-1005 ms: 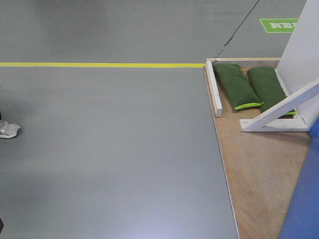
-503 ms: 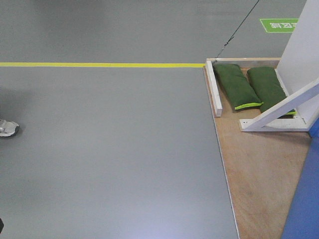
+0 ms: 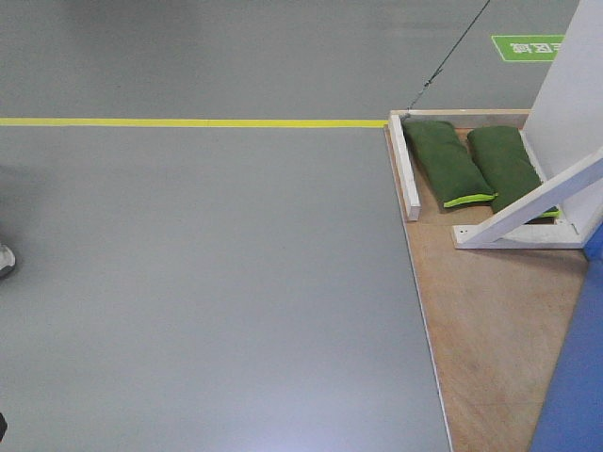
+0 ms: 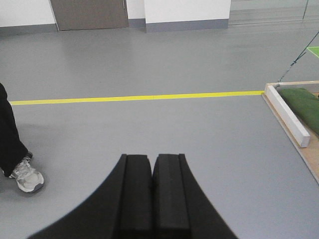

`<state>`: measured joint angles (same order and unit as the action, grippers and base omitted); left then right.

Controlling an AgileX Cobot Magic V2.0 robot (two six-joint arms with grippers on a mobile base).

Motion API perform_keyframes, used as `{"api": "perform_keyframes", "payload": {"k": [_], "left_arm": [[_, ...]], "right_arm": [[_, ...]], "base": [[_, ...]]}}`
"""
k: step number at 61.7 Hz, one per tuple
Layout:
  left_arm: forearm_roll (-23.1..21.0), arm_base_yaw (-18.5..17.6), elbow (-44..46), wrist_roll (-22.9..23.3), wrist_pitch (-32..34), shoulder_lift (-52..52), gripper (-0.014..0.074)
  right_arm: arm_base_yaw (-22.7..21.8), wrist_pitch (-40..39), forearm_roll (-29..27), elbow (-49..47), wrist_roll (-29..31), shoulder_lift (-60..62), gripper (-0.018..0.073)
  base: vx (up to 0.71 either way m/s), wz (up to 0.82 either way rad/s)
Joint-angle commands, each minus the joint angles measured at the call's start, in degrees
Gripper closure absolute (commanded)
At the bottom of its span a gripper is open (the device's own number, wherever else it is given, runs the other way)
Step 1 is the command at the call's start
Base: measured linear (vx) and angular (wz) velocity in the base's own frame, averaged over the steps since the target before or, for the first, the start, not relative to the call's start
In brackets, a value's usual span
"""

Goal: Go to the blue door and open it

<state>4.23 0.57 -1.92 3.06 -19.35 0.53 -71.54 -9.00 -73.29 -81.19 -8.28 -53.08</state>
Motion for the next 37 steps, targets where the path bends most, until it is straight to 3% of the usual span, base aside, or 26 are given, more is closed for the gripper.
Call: {"api": "perform_keyframes", "payload": {"k": [1, 17, 37], "left_arm": [[0.0, -0.3, 2.0, 0.2, 4.8, 1.1, 0.0526], [0.0, -0.3, 2.0, 0.2, 4.8, 1.1, 0.0526], [0.0, -0.3, 2.0, 0.2, 4.8, 1.1, 0.0526]], "right_arm": [[-0.3, 4.3, 0.9, -1.3, 0.3, -0.1, 0.0564], [-0.3, 20.8, 0.9, -1.3, 0.3, 0.8, 0.0564], [-0.3, 34.6, 0.9, -1.3, 0.3, 2.8, 0.0564]], "base": [[0.00, 0.00], [0.00, 0.00], [0.00, 0.00]]}}
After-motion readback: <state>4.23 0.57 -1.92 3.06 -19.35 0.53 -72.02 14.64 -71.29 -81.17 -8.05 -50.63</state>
